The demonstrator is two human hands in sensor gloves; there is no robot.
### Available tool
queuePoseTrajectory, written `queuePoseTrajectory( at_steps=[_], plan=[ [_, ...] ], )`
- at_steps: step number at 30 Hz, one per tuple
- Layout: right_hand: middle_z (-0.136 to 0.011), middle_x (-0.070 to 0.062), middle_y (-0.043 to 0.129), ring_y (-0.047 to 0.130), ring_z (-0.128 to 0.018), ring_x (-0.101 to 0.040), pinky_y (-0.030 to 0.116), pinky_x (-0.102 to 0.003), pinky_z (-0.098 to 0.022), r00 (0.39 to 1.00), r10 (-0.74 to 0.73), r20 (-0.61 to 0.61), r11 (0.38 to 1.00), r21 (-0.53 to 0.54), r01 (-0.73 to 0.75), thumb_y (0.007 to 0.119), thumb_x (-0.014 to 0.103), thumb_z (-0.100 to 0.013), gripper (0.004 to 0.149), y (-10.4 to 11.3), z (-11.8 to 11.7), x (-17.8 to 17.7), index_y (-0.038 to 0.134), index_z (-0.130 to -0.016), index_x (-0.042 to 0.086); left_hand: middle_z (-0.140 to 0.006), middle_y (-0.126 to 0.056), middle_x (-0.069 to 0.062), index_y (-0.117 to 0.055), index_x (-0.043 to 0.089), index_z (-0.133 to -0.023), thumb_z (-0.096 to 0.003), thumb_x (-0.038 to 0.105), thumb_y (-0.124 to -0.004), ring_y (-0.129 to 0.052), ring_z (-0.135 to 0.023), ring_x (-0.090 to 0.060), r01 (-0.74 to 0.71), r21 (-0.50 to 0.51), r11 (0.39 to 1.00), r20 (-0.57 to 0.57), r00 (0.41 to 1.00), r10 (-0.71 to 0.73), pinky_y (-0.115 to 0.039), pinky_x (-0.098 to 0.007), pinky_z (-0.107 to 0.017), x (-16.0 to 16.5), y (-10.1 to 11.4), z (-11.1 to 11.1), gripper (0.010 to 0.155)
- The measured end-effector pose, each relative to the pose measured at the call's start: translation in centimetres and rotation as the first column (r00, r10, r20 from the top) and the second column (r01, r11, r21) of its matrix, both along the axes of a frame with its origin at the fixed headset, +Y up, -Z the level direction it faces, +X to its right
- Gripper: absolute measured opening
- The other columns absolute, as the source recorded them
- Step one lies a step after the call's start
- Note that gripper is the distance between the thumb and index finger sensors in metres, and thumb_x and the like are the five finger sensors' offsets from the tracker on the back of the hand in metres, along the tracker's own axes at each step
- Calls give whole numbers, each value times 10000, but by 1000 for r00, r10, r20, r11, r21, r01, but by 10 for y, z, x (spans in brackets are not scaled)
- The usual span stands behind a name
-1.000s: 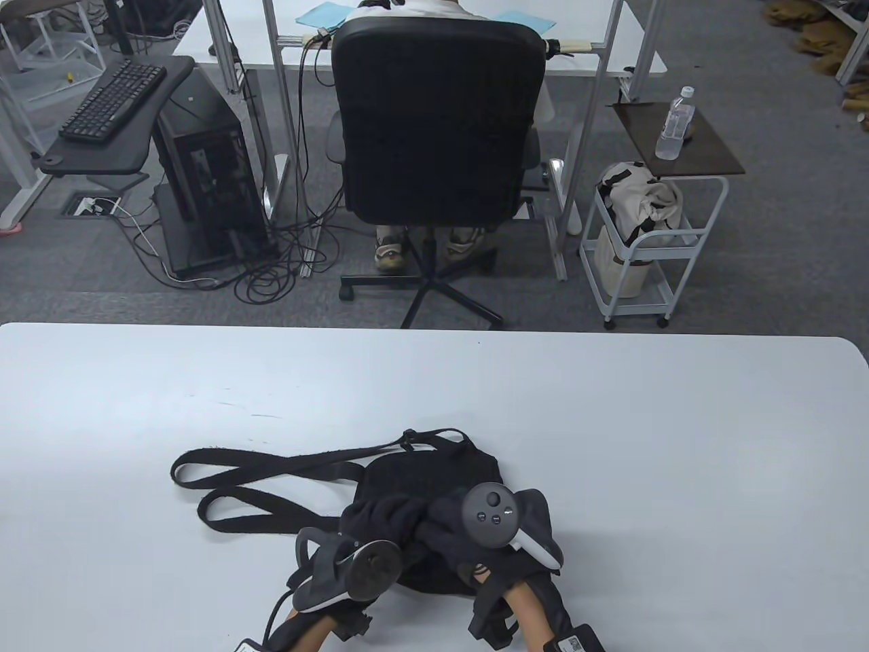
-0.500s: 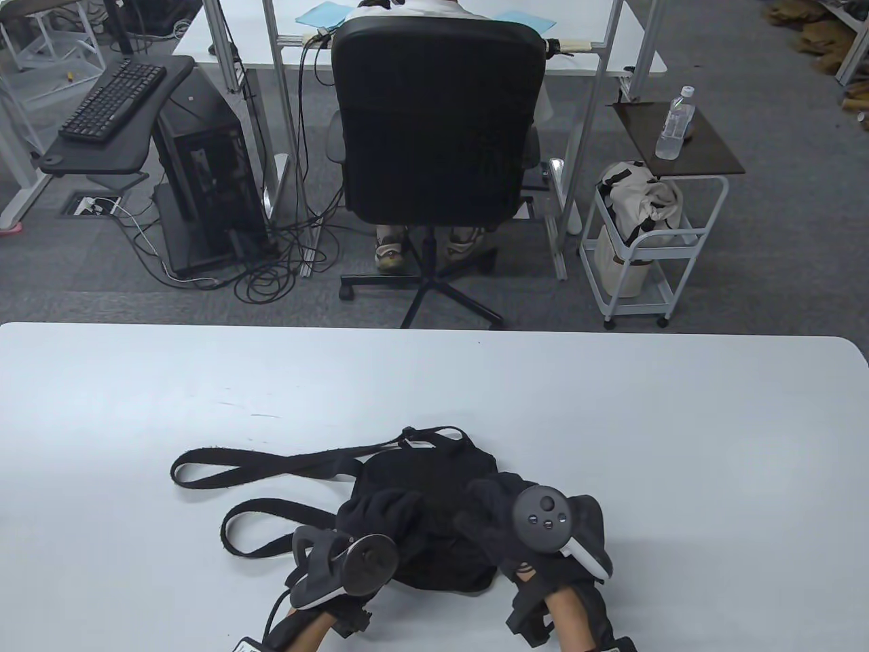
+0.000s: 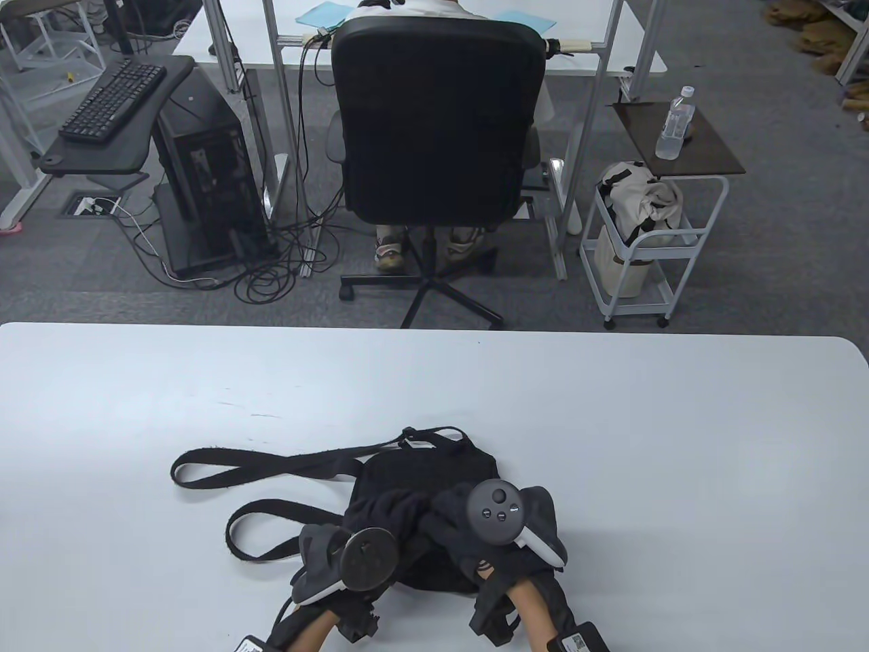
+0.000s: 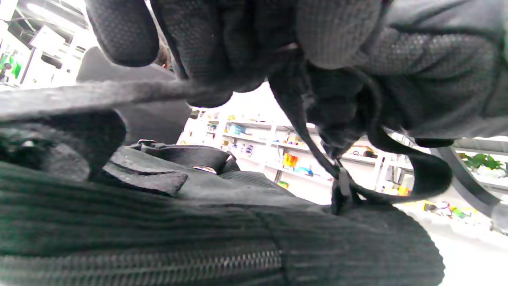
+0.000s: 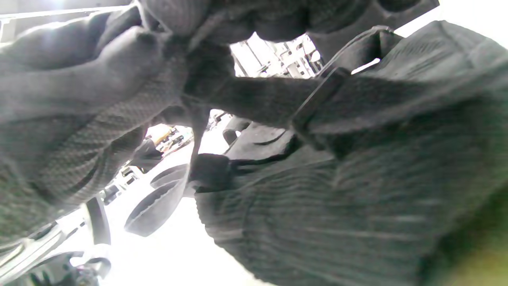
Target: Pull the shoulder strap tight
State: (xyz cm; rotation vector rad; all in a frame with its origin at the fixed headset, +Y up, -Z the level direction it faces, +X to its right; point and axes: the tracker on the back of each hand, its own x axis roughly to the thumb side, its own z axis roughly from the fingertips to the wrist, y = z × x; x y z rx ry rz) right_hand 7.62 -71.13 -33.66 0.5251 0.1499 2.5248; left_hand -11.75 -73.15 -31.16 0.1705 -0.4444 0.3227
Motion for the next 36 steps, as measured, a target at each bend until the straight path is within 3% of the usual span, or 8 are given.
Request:
queuePoseTrajectory(
  at_steps=[7, 9, 12, 15, 18, 23, 30, 36],
  plan=[
    [-788, -94, 817, 755, -693, -381, 565, -657, -641, 993, -61, 102, 996, -60, 67, 714, 414, -526, 332, -13, -4, 78, 854, -725, 189, -1070, -748, -15, -600, 240, -1080, -508, 496, -682, -887, -981, -221, -27, -23, 999, -18, 999, 27, -678, -576, -747, -9, -3, -5, 632],
    [-876, -106, 788, 738, -768, -415, 529, -693, -655, 994, -20, 105, 998, -54, 26, 717, 425, -520, 346, -6, -2, 73, 855, -758, 215, -1070, -733, -27, -585, 234, -1084, -511, 484, -672, -877, -971, -262, -29, -18, 999, -25, 999, 29, -676, -571, -748, -4, -3, -4, 631],
    [-1119, -83, 599, 601, -953, -475, 416, -739, -691, 999, -36, 38, 999, 29, 34, 620, 555, -496, 659, 10, 5, 43, 646, -1064, 221, -1078, -711, -23, -576, 270, -1087, -510, 490, -673, -876, -966, -226, -48, -25, 999, 17, 999, 48, -675, -566, -748, -2, -1, -1, 625],
    [-1181, -108, 478, 499, -1025, -482, 354, -762, -696, 999, -48, -25, 999, -13, 47, 581, 575, -486, 737, 6, 5, 7, 536, -1125, 209, -1078, -702, -28, -574, 290, -1087, -510, 490, -675, -878, -939, -237, -66, -22, 998, 41, 997, 67, -680, -562, -745, 1, 3, 3, 620],
    [-1066, -150, 598, 605, -959, -434, 418, -739, -695, 996, -90, -25, 992, -96, 87, 568, 555, -491, 697, -4, 0, -9, 583, -1059, 152, -1071, -698, -46, -569, 257, -1081, -509, 469, -681, -882, -919, -229, -62, -24, 998, 33, 997, 63, -686, -560, -740, 2, 2, 4, 620],
    [-698, -97, 866, 821, -638, -382, 599, -653, -631, 991, -124, 49, 990, -54, 127, 690, 463, -521, 372, -5, -3, -3, 842, -706, 178, -1072, -699, -58, -562, 207, -1082, -510, 465, -689, -895, -902, -224, -57, -7, 998, 25, 998, 57, -699, -561, -733, 8, 1, 1, 640],
    [-710, -86, 852, 791, -661, -375, 588, -642, -641, 996, -77, 52, 997, 5, 77, 703, 432, -522, 337, 5, -3, 30, 861, -692, 187, -1062, -727, -52, -586, 199, -1084, -514, 475, -664, -911, -897, -219, -83, -31, 996, 9, 996, 84, -712, -566, -724, -1, 3, -2, 638],
    [-774, -90, 848, 791, -707, -391, 566, -679, -643, 991, -37, 131, 997, -58, 45, 714, 436, -521, 336, -5, -1, 76, 872, -716, 213, -1063, -717, -52, -578, 207, -1084, -513, 473, -674, -902, -898, -221, -113, -67, 991, 2, 994, 113, -704, -561, -727, -3, -3, -6, 637]
  ],
)
